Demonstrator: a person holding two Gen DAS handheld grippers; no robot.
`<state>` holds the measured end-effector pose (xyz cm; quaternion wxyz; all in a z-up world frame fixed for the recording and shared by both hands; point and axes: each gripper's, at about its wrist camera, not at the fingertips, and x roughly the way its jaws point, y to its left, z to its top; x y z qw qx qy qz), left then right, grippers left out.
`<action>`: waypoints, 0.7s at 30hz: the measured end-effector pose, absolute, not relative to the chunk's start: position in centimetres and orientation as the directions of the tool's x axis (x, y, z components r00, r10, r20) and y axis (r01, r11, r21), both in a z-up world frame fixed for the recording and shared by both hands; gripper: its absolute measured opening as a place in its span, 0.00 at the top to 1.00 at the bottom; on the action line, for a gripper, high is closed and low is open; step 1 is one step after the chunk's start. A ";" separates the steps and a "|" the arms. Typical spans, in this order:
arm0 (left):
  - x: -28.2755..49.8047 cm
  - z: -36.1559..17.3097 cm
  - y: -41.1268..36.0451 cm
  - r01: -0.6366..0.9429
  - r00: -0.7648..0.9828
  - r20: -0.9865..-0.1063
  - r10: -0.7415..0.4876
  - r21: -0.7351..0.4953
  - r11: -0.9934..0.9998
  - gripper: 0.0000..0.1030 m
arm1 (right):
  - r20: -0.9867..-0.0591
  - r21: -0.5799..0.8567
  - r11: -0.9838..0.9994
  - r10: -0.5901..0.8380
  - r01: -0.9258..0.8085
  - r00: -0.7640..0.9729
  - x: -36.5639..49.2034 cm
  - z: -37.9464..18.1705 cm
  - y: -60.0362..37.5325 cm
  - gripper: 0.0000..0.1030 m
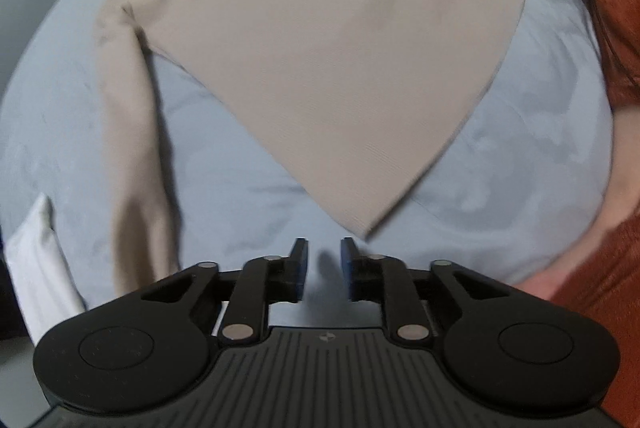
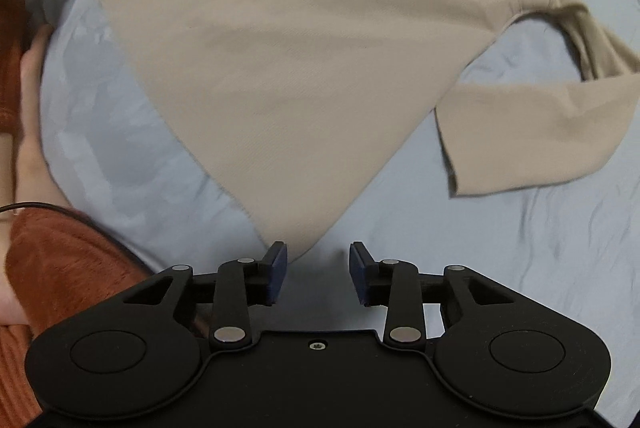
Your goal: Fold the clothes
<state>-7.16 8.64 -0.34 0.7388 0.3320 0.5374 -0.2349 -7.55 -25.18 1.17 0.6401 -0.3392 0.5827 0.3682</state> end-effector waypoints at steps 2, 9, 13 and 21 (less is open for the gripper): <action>-7.0 -0.3 7.4 0.753 0.309 -0.951 -0.002 0.244 0.611 0.68 | -0.995 -0.014 0.473 0.079 -0.881 0.058 -7.8 1.1 -25.0 0.58; -7.7 -2.0 4.8 0.893 0.283 -0.958 0.056 0.284 0.349 0.64 | -0.994 -0.080 0.213 0.053 -0.974 0.093 -11.9 -0.3 -22.3 0.46; -7.6 -3.1 4.0 0.914 0.321 -0.945 0.070 0.328 0.236 0.63 | -0.986 -0.156 0.097 0.049 -0.983 0.161 -13.5 -1.1 -21.1 0.42; -8.7 -5.4 3.3 0.923 0.373 -0.927 0.047 0.376 0.086 0.61 | -0.979 -0.203 -0.019 0.032 -0.979 0.203 -13.8 -3.6 -20.4 0.38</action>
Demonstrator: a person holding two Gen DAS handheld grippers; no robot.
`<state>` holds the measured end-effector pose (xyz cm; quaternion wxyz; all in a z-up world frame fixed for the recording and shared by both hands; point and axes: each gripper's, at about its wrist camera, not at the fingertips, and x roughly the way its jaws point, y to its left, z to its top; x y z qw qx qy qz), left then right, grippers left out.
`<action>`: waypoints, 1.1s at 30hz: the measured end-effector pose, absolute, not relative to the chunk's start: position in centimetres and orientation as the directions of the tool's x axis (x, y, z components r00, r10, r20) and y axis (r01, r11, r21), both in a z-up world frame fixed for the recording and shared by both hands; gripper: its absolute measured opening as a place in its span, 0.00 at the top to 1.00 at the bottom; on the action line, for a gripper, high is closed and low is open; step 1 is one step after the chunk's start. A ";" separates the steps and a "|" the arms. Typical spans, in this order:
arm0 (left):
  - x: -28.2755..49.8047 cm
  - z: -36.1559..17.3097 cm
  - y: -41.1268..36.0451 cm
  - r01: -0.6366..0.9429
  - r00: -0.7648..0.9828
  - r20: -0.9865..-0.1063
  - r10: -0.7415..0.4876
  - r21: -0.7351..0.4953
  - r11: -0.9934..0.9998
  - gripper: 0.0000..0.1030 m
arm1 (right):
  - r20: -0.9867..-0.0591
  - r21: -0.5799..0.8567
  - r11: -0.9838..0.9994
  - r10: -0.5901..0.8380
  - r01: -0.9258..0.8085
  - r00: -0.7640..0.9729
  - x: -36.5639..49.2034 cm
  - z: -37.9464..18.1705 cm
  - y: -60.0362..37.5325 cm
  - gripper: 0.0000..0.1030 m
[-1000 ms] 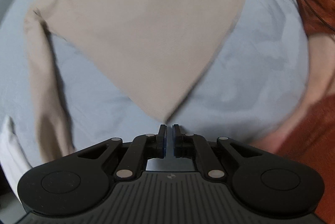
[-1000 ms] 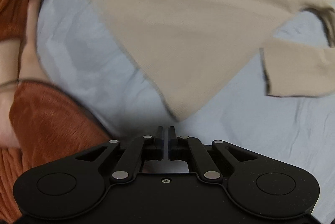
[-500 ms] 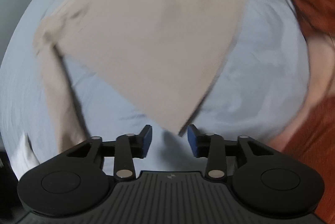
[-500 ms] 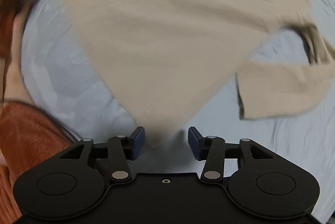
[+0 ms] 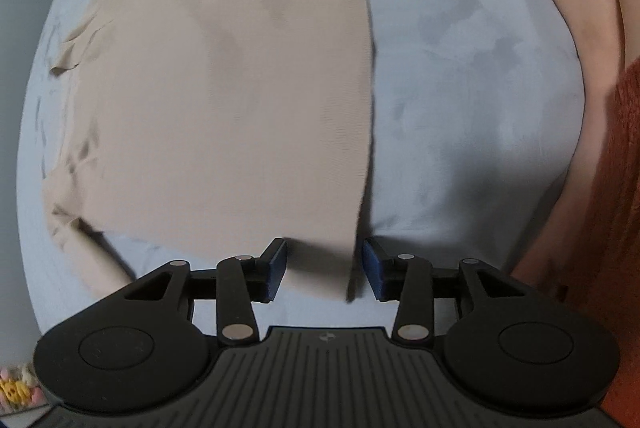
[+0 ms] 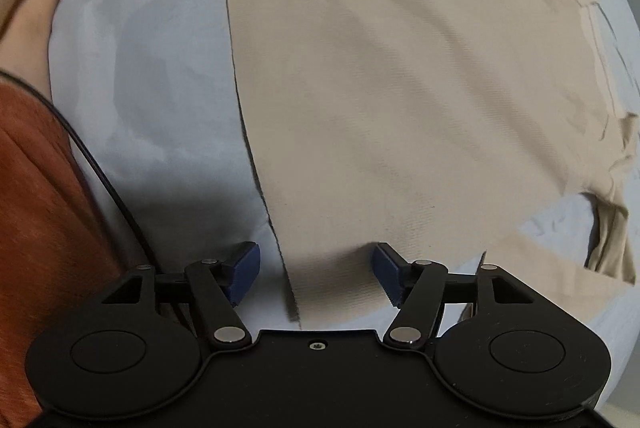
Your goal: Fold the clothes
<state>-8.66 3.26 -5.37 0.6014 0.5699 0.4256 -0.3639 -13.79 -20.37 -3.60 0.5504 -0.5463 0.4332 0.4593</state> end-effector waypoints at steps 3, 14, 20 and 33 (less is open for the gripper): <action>-8.6 -5.8 3.2 0.925 0.369 -0.928 0.042 0.371 0.080 0.61 | -0.978 -0.206 -0.017 0.044 -0.978 0.205 -13.3 -3.7 -20.4 0.39; -6.0 -5.7 3.8 0.913 0.386 -0.922 0.010 0.383 0.141 0.76 | -0.953 -0.296 -0.032 0.072 -0.955 0.293 -12.4 -3.9 -20.7 0.78; -6.2 -6.1 3.7 0.906 0.403 -0.915 0.016 0.401 0.136 0.84 | -0.948 -0.311 -0.116 0.105 -0.943 0.300 -13.2 -4.2 -21.7 0.72; -6.0 -5.3 3.0 0.907 0.364 -0.931 0.032 0.362 0.215 0.93 | -0.937 -0.348 -0.143 0.080 -0.926 0.340 -13.8 -5.4 -22.2 0.84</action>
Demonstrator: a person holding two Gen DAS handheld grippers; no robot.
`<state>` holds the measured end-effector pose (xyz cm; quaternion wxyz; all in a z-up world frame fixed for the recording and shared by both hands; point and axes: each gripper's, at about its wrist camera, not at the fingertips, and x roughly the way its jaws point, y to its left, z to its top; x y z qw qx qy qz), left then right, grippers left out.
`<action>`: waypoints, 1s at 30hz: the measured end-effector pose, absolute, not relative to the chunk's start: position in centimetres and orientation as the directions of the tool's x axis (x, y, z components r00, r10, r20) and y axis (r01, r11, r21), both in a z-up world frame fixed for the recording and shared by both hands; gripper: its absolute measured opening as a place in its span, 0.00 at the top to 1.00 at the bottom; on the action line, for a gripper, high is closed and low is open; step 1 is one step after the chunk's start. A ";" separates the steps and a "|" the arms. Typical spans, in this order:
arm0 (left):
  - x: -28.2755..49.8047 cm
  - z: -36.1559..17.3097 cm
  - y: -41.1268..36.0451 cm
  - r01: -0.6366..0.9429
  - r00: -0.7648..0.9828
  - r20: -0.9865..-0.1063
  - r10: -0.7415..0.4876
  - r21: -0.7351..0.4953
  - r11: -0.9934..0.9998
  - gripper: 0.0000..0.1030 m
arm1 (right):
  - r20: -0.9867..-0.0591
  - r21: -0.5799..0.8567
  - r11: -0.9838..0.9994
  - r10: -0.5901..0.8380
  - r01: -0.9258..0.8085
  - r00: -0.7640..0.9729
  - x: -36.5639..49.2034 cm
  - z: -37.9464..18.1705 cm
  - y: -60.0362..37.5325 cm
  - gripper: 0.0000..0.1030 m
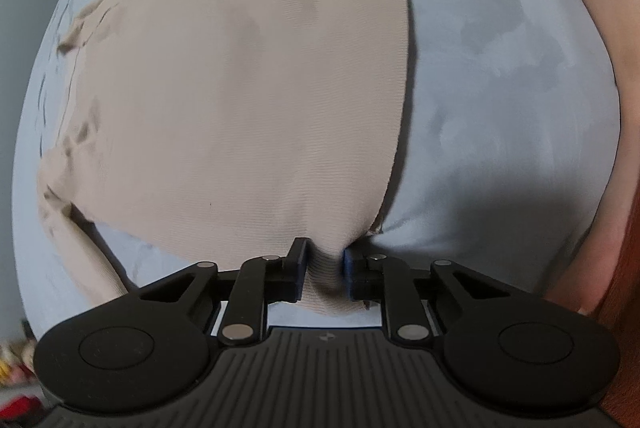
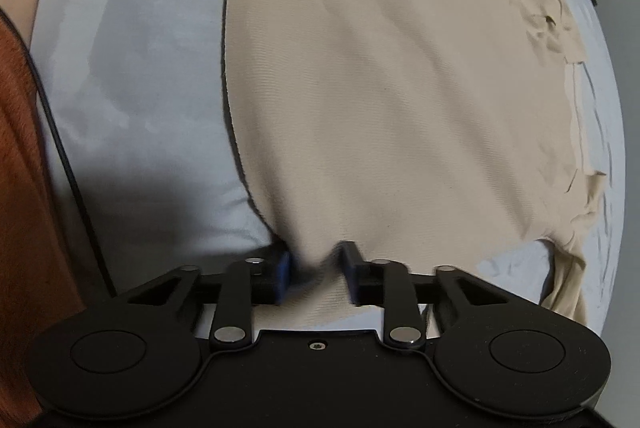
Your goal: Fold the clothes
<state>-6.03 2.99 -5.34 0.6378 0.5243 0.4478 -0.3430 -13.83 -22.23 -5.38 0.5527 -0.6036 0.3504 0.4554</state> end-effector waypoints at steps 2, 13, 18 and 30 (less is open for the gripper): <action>-5.2 -4.9 3.0 0.909 0.336 -0.941 0.045 0.337 0.248 0.96 | -0.941 -0.339 -0.136 0.068 -0.931 0.333 -13.6 -5.2 -22.2 0.89; -5.5 -1.9 2.7 0.957 0.229 -0.973 0.025 0.230 0.176 0.97 | -0.988 -0.150 -0.056 0.034 -0.987 0.148 -11.7 -2.7 -22.4 0.96; -6.4 -1.0 2.4 0.973 0.184 -0.983 0.008 0.183 0.141 0.97 | -0.999 -0.048 -0.068 -0.005 -0.996 0.049 -12.2 -2.6 -23.1 0.97; -9.8 -1.3 1.7 0.997 0.038 -0.999 -0.013 0.037 0.064 0.97 | -0.988 0.151 -0.098 -0.054 -0.984 -0.146 -14.5 -3.2 -24.7 0.97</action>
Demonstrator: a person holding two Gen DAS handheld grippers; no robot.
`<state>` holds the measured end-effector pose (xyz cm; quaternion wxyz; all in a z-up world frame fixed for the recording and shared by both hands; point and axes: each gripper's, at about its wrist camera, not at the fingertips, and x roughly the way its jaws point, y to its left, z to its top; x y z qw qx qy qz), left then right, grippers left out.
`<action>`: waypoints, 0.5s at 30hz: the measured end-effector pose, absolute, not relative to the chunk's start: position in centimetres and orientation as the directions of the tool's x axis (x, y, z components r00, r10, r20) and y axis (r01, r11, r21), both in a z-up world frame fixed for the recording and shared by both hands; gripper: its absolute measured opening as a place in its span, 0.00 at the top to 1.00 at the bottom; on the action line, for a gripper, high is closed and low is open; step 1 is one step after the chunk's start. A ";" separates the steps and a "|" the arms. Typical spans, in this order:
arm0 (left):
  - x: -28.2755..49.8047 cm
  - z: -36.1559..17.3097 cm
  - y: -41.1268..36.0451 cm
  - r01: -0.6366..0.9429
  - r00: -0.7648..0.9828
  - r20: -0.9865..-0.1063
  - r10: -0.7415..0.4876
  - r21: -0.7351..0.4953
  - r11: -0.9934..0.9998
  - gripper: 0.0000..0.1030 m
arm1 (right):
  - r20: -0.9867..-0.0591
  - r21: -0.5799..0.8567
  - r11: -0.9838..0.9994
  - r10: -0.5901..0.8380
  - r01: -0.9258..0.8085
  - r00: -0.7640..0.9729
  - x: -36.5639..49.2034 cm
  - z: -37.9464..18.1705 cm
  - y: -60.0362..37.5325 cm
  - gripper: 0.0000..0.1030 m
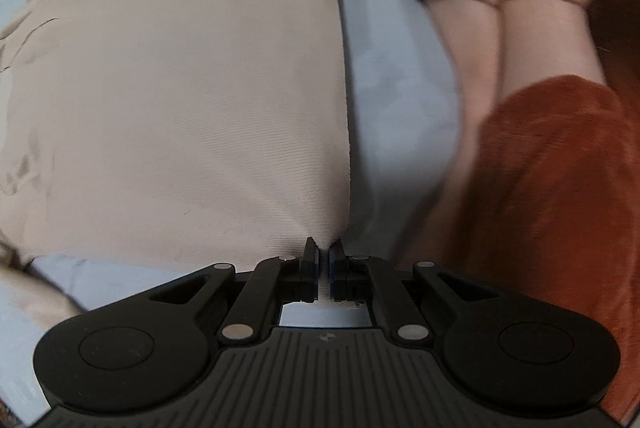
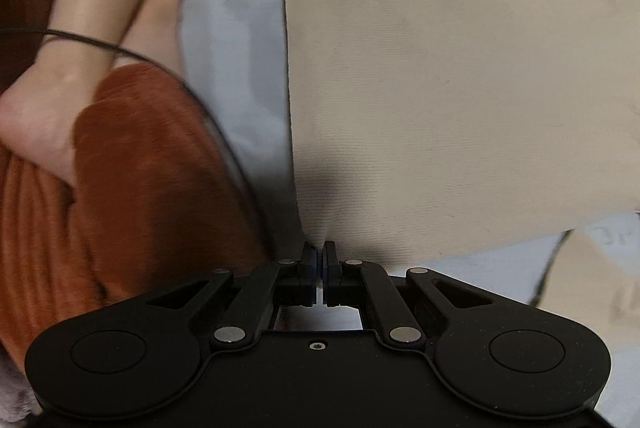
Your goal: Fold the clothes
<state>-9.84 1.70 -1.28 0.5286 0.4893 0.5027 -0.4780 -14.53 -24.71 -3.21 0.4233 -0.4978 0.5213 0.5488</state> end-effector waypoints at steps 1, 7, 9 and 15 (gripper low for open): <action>-10.0 -1.5 1.7 0.997 0.038 -0.999 -0.012 0.037 0.063 0.97 | -0.986 0.158 -0.102 -0.061 -0.982 -0.153 -14.8 -3.5 -24.9 0.97; -10.3 -3.0 1.9 0.994 0.021 -1.000 0.009 0.022 0.107 0.93 | -0.986 0.160 -0.066 -0.062 -0.985 -0.156 -14.5 -4.5 -25.6 0.95; -10.7 -3.2 2.1 0.994 0.004 -1.000 0.012 0.006 0.112 0.93 | -0.987 0.157 -0.046 -0.054 -0.987 -0.154 -14.2 -4.5 -26.2 0.93; -10.5 -2.1 3.5 0.977 0.036 -0.998 -0.051 0.025 0.211 0.81 | -0.991 0.128 0.010 -0.033 -0.992 -0.128 -13.2 -3.9 -28.6 0.85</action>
